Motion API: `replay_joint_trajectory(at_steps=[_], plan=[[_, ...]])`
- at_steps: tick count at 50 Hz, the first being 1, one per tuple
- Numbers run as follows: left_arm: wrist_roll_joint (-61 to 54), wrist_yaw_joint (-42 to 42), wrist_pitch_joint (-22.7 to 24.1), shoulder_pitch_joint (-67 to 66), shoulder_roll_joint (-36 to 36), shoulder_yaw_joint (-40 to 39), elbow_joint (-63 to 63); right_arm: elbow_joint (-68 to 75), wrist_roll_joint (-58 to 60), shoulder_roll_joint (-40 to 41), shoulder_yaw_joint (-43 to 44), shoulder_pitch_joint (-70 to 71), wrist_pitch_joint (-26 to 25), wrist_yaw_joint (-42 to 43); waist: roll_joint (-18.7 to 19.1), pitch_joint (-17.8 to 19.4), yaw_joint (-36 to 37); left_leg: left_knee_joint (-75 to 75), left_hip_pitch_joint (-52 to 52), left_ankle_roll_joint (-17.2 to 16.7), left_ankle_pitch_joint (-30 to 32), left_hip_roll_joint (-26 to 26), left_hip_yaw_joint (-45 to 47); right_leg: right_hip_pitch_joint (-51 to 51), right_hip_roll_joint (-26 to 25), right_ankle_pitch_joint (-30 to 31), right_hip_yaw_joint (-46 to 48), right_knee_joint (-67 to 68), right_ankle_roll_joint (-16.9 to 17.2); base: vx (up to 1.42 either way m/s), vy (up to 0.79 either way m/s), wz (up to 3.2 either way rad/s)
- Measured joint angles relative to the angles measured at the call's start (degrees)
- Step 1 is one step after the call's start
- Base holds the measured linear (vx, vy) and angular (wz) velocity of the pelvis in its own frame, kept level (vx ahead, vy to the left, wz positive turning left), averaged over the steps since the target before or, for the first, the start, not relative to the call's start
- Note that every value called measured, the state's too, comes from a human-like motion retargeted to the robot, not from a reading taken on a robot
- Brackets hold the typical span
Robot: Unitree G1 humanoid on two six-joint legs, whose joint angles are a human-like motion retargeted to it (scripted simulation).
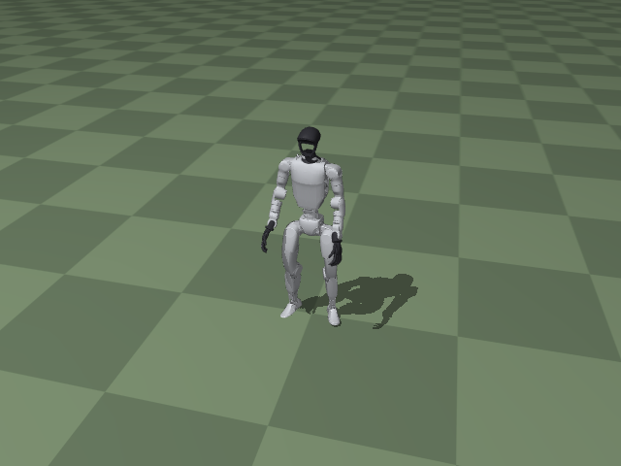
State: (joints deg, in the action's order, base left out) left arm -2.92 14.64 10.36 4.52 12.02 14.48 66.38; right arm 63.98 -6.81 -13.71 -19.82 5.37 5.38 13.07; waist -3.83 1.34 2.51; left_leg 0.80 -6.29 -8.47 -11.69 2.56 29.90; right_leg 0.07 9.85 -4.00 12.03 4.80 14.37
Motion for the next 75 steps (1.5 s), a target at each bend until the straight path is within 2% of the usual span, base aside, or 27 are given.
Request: replay_joint_trajectory(at_steps=[15,28,48,58,75], plan=[[-0.46,-0.4,0.21,0.06,0.11,-0.46,-0.47,1.44,-0.34,1.21,-0.49,-1.6,-0.18,-0.8,-0.7,0.09,1.21,-0.21,0.68,0.16,0.37,-0.05,-0.81,-0.41,0.06,0.15,0.7,0.1,-0.17,0.0,0.0,0.0],[-4.45,0.68,0.85,-0.05,-0.49,2.24,0.96,0.6,-1.37,0.92,-0.24,-1.12,-0.32,-0.88,0.01,-0.32,2.13,-0.65,1.1,0.8,0.68,-0.34,0.28,-1.66,0.07,0.76,-0.48,0.0,0.61,0.0,0.0,0.0],[0.71,-0.23,-0.21,0.79,0.07,-1.2,-1.28,-0.25,0.72,1.57,-2.99,-0.38,-0.28,0.25,-1.88,-0.18,1.37,0.08,1.28,0.18,0.5,0.49,-0.1,-1.16,-0.52,0.85,0.06,-0.22,-0.49,0.0,0.0,0.0],[-2.55,1.07,-0.03,0.55,-0.4,0.98,0.52,-1.61,0.08,1.07,-1.02,0.34,-0.43,-0.17,-0.83,-0.06,1.07,-0.04,1.03,0.85,0.49,0.16,0.73,-1.5,-0.35,1.0,-0.86,-0.17,0.34,0.0,0.0,0.0],[-2.3,0.72,0.81,2.17,0.03,1.74,-0.68,4.14,-0.57,1.4,-1.91,-3.46,-0.96,-1.15,-0.93,-0.26,4.67,-0.62,2.77,0.2,1.77,-0.58,-3.78,-1.01,0.78,0.3,3.46,0.16,-0.55,-0.01,0.01,0.22]])
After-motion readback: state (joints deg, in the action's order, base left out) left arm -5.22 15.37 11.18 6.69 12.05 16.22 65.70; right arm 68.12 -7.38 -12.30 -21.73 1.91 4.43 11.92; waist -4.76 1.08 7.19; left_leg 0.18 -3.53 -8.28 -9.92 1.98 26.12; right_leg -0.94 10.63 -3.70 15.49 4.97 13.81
